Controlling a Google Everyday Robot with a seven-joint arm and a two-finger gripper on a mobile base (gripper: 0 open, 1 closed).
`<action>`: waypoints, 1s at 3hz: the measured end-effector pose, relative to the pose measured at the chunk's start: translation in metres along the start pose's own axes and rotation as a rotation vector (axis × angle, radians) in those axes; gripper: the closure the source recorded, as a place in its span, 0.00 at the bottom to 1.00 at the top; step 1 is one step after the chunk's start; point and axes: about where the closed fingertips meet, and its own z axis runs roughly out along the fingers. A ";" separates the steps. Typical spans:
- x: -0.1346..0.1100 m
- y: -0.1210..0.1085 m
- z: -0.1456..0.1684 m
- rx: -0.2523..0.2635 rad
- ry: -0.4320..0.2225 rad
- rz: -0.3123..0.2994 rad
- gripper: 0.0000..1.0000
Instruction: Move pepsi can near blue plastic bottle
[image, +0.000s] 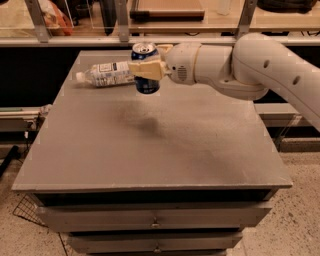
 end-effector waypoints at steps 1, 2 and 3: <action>0.018 -0.027 0.028 0.043 -0.021 0.025 1.00; 0.026 -0.052 0.043 0.094 -0.033 0.031 1.00; 0.034 -0.078 0.056 0.146 -0.054 0.038 1.00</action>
Offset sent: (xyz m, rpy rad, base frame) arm 0.1025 0.0071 -0.0410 0.0561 -0.0072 -0.1696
